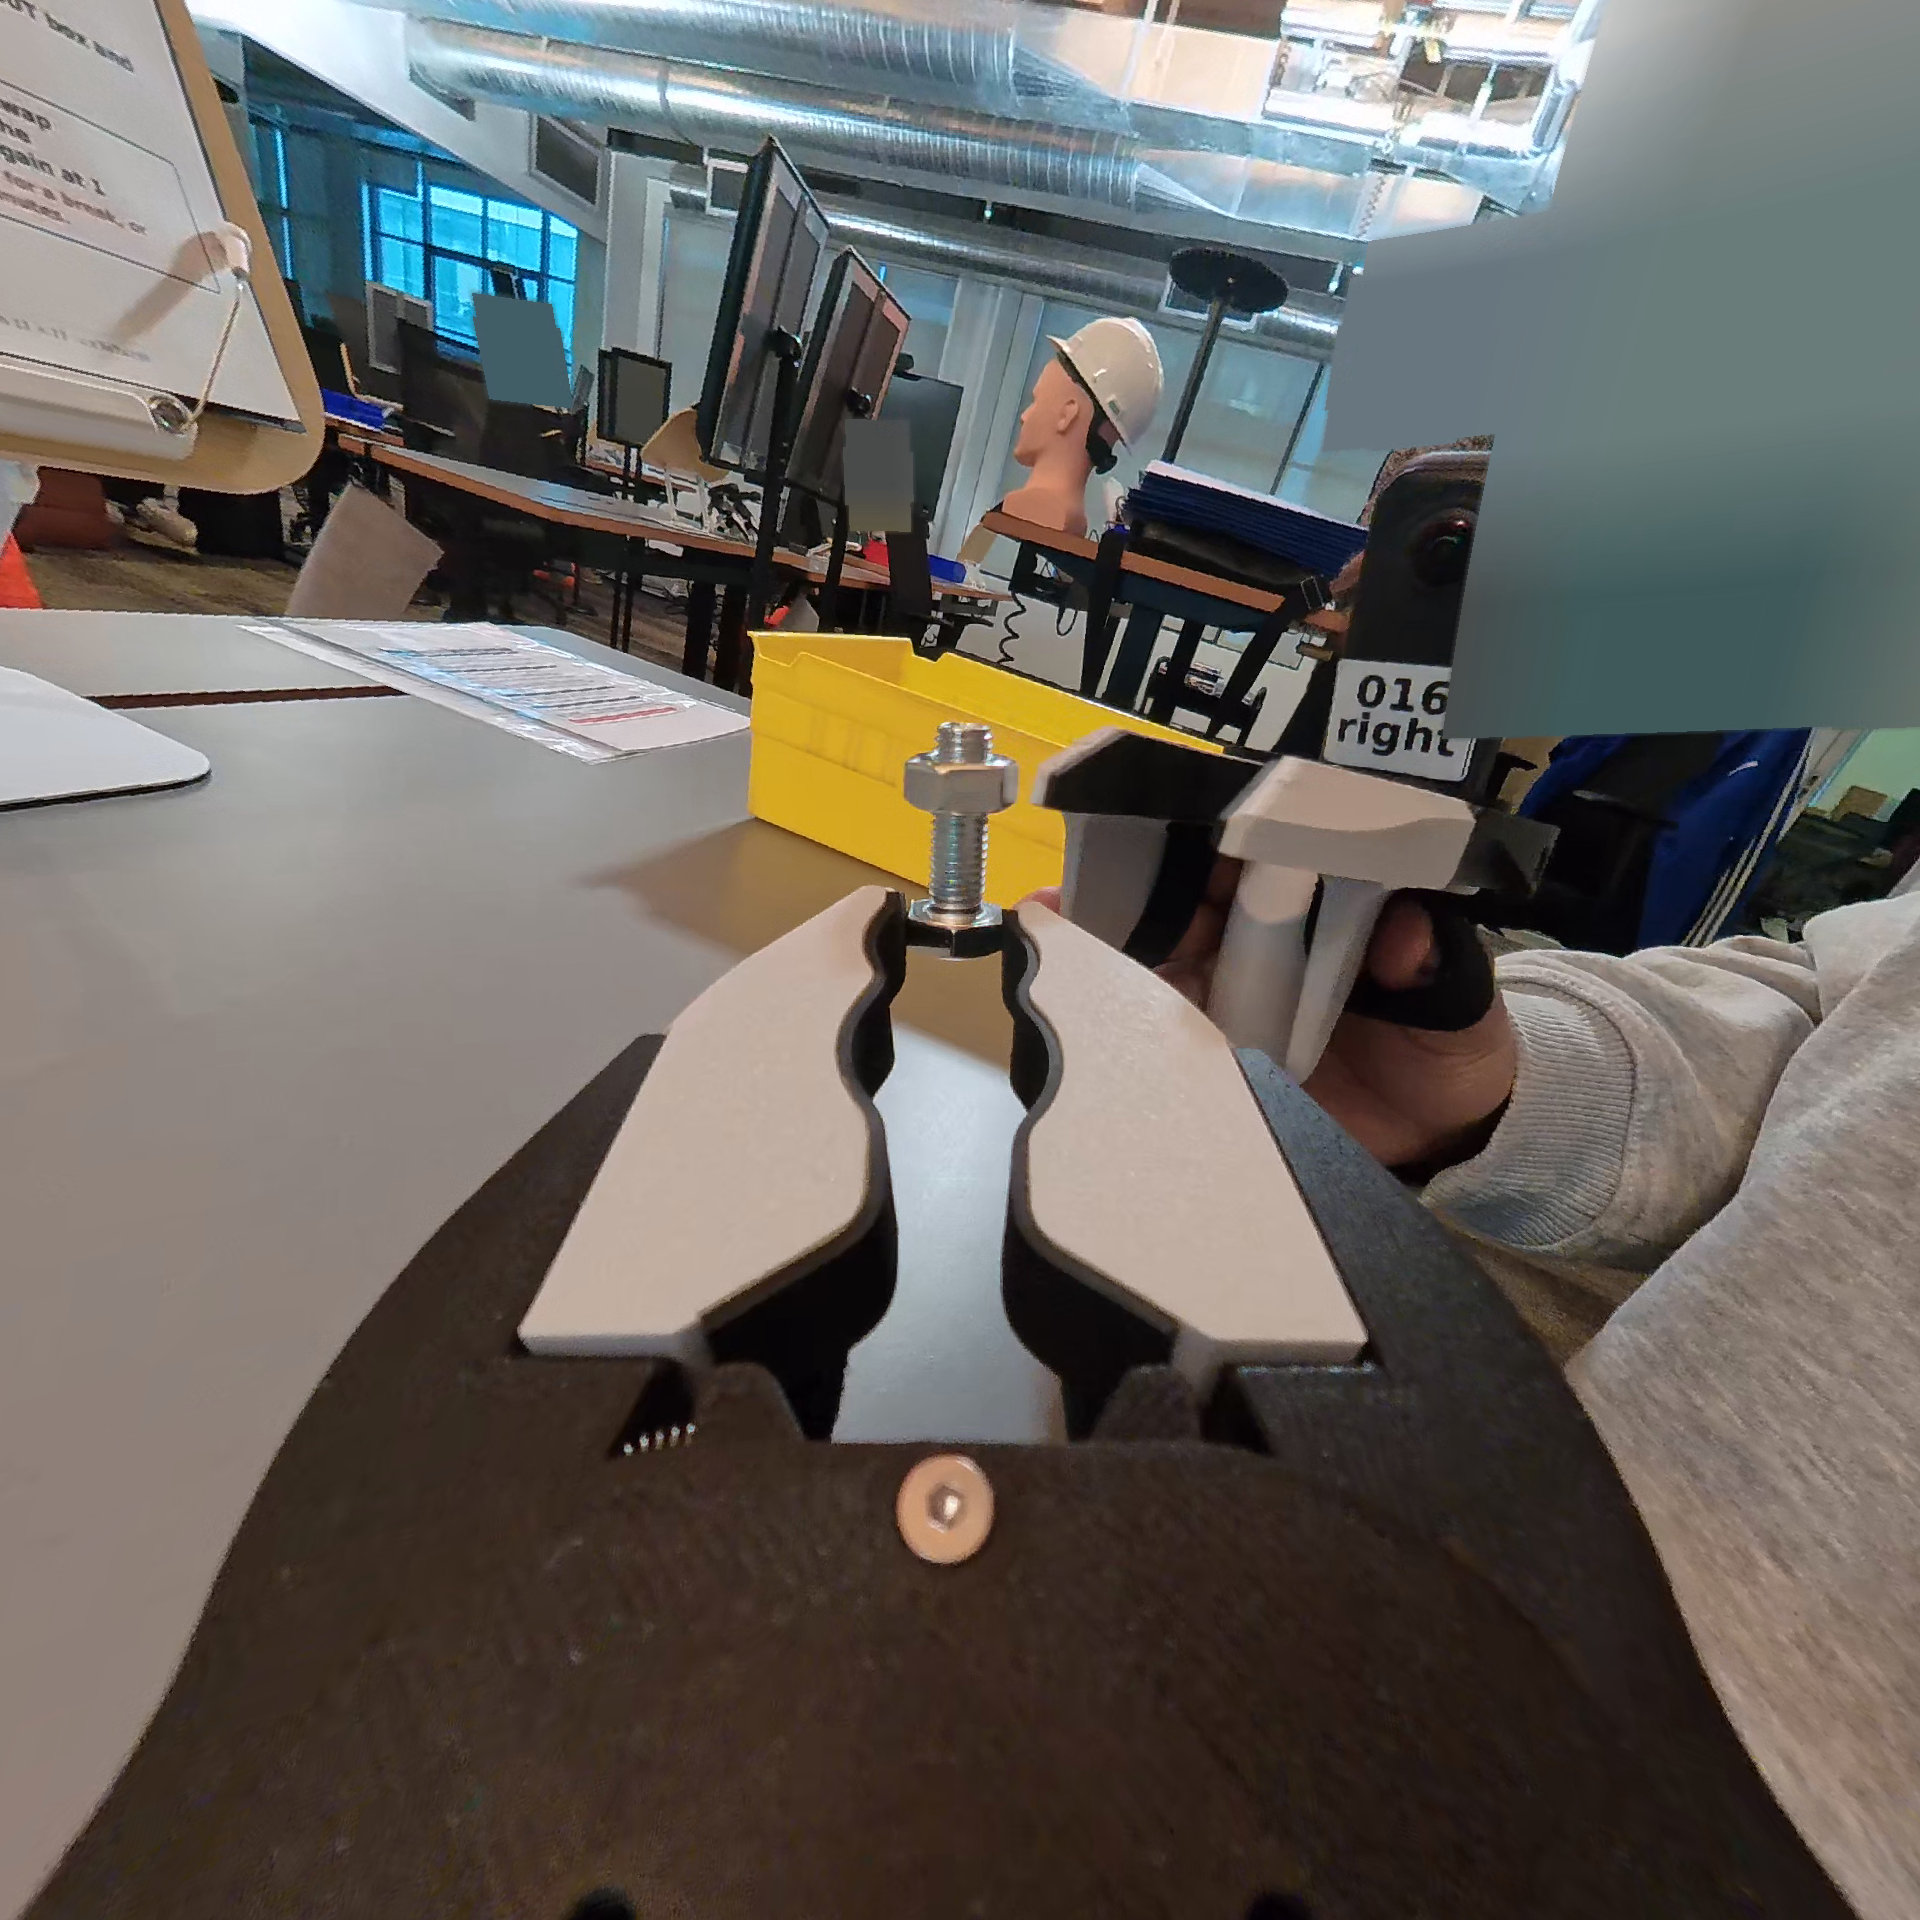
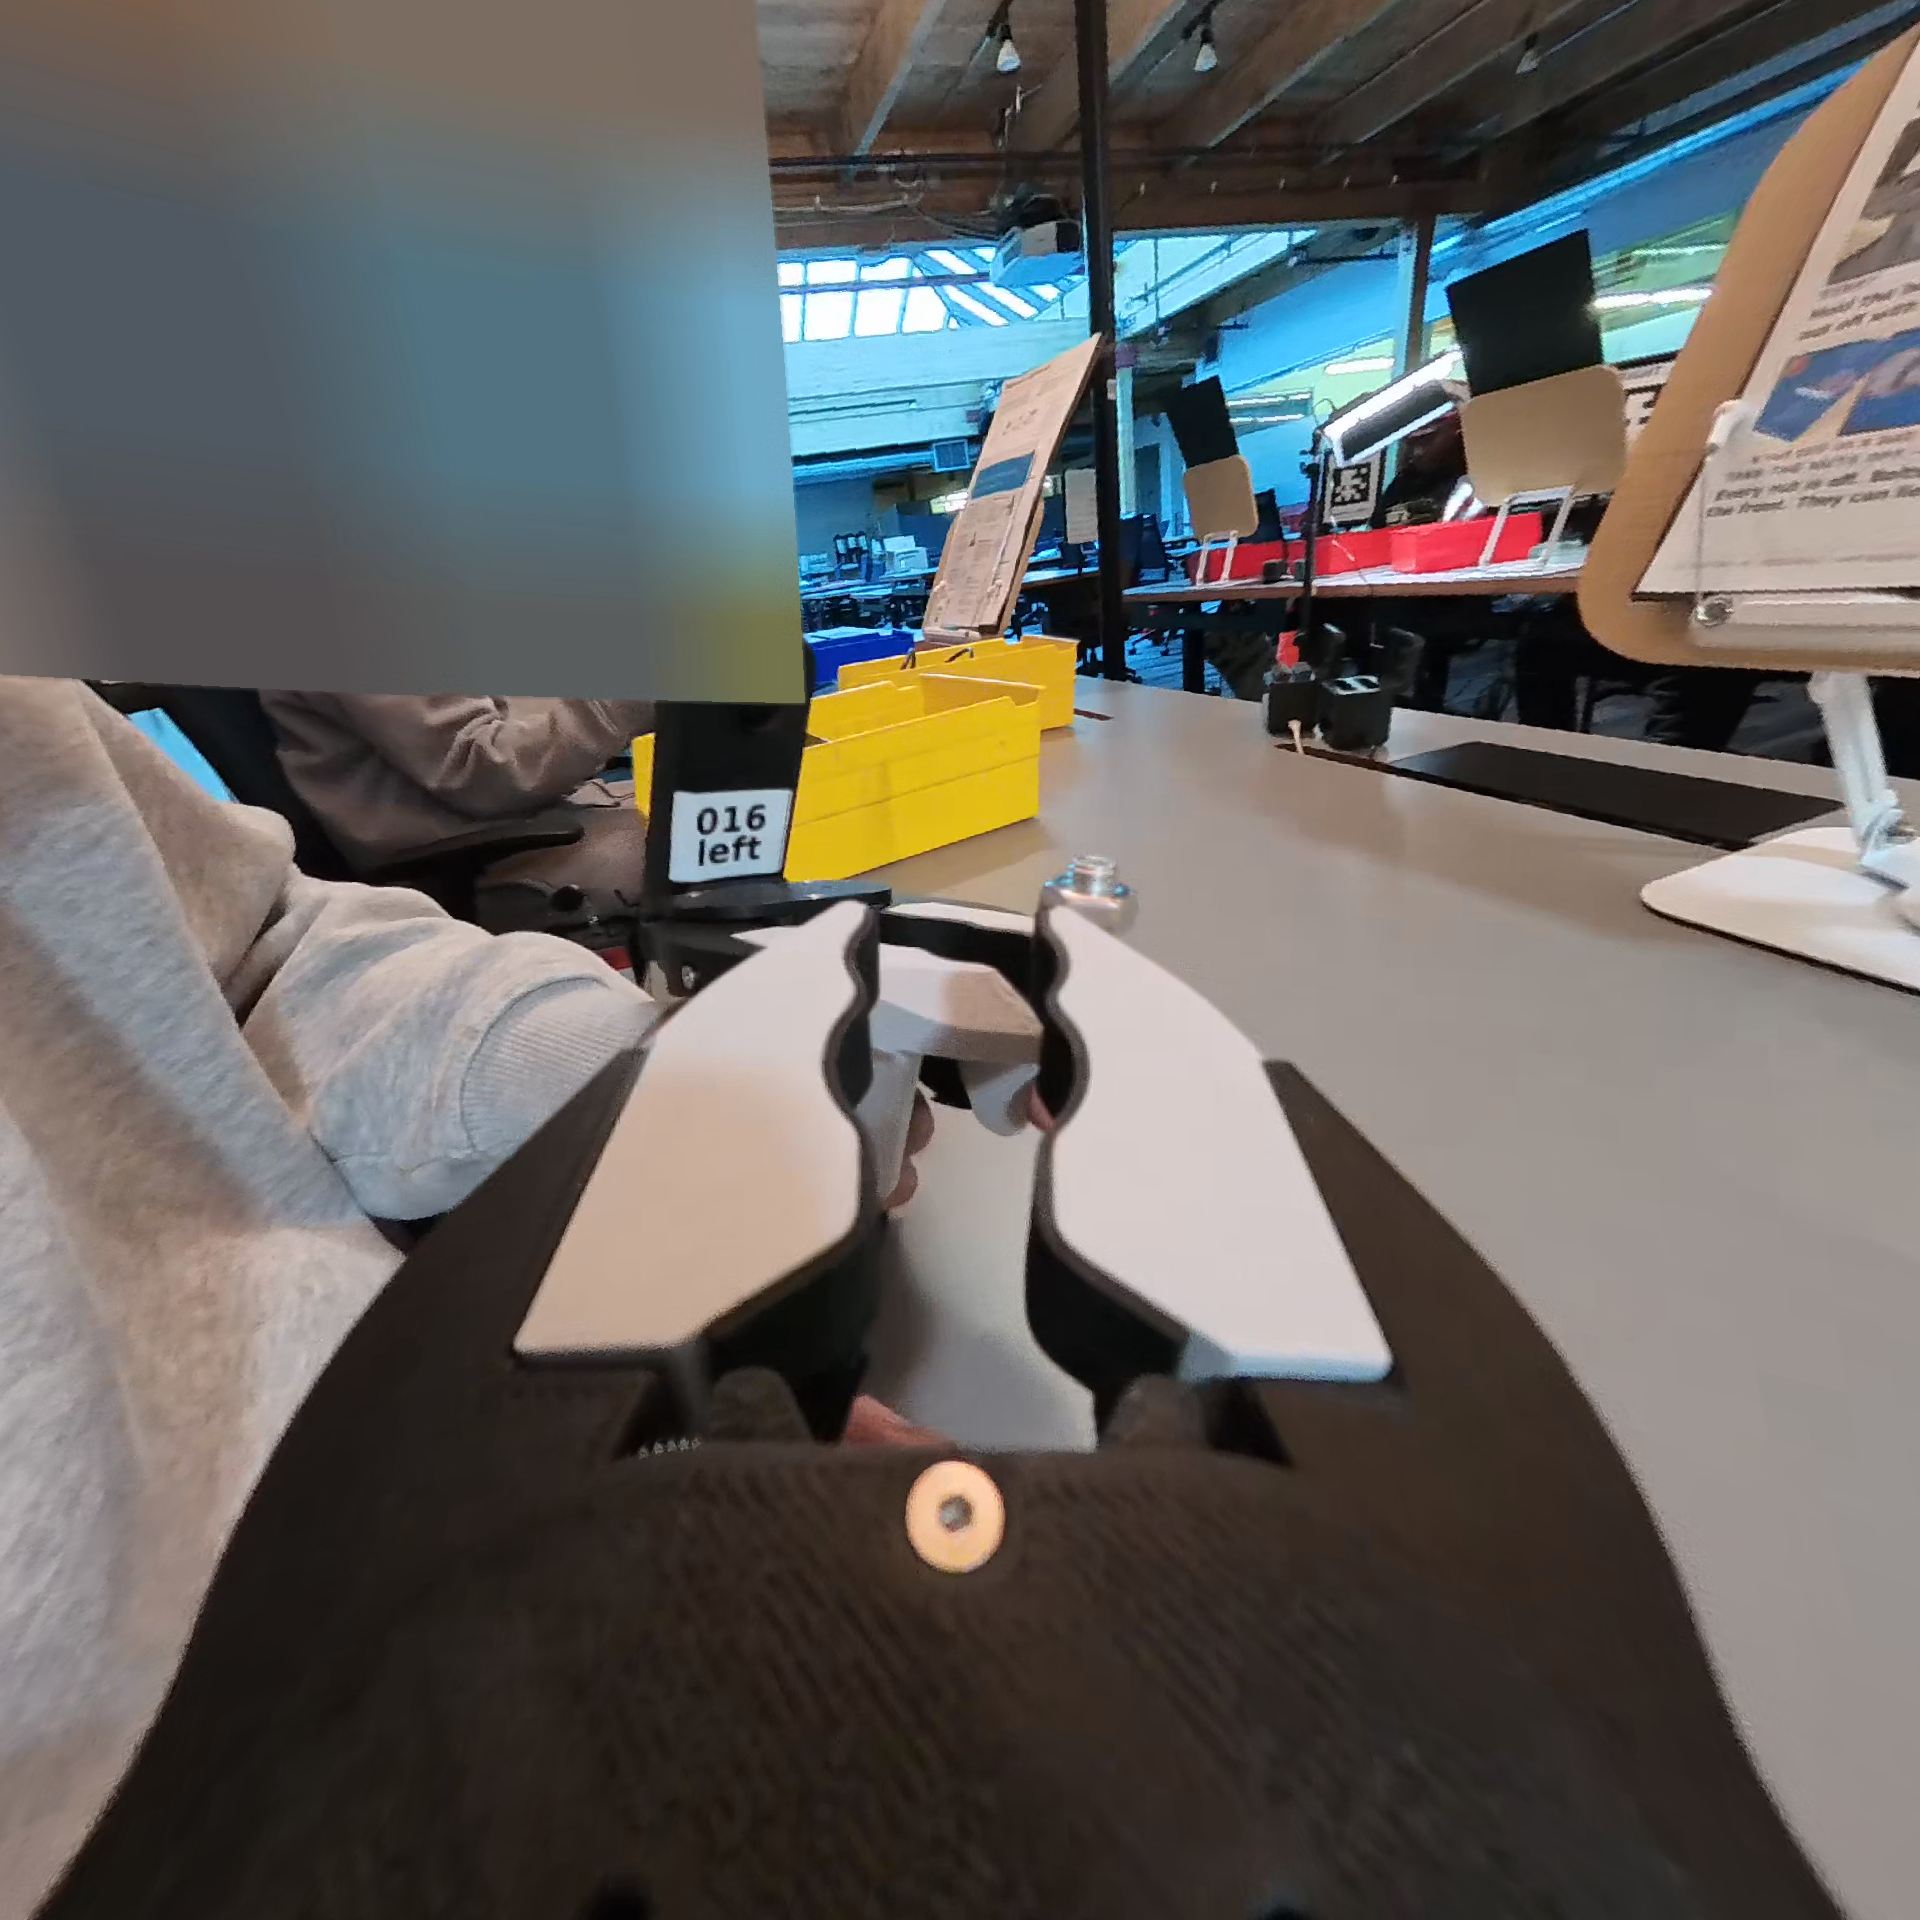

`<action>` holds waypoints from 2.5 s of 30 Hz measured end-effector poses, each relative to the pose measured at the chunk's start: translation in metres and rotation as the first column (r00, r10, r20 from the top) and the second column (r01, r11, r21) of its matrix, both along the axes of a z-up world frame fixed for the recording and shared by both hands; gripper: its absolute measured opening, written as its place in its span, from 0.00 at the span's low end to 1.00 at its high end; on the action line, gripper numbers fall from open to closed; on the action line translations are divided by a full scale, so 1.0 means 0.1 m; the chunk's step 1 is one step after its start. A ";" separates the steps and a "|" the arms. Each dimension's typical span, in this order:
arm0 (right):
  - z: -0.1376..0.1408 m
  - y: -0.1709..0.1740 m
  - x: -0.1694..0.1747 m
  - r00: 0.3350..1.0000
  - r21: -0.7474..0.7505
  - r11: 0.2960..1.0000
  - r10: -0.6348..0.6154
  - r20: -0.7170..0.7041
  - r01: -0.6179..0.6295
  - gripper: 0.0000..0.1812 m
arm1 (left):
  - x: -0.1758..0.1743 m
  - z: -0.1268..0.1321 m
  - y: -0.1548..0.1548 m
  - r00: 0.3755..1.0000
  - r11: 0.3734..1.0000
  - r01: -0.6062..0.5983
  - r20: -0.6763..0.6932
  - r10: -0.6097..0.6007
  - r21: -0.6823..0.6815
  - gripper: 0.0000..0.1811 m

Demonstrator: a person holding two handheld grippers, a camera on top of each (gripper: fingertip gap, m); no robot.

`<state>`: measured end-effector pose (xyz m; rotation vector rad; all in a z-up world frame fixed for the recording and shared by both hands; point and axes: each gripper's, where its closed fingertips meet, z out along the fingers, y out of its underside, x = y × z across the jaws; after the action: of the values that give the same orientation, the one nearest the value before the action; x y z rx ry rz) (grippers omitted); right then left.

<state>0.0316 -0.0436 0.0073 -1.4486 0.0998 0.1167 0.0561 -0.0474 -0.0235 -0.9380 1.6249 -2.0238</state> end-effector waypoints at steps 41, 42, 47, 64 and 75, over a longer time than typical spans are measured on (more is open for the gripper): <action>-0.15 -0.02 0.16 0.995 -0.083 0.992 -0.088 0.037 0.091 0.04 | -0.03 0.02 -0.04 1.000 1.000 0.023 0.017 -0.023 0.001 0.10; -0.15 -0.02 0.16 0.995 -0.082 0.992 -0.088 0.041 0.091 0.04 | -0.04 0.02 -0.04 1.000 1.000 0.025 0.018 -0.025 0.002 0.10; -0.15 -0.02 0.15 0.997 -0.081 0.994 -0.076 0.027 0.078 0.05 | -0.05 0.03 -0.05 0.999 0.999 0.033 0.025 -0.032 -0.001 0.10; -0.03 -0.05 0.14 0.996 -0.006 0.997 -0.075 0.040 0.076 0.12 | -0.06 0.03 -0.08 0.999 0.999 0.047 0.027 -0.047 0.002 0.10; -0.04 -0.05 0.13 0.995 -0.020 0.997 -0.080 0.059 0.081 0.10 | -0.04 0.02 -0.04 1.000 1.000 0.025 0.018 -0.025 -0.002 0.10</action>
<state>0.0445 -0.0484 0.0036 -1.4675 0.1120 0.0078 0.0526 -0.0518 -0.0211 -0.9020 1.6335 -2.0447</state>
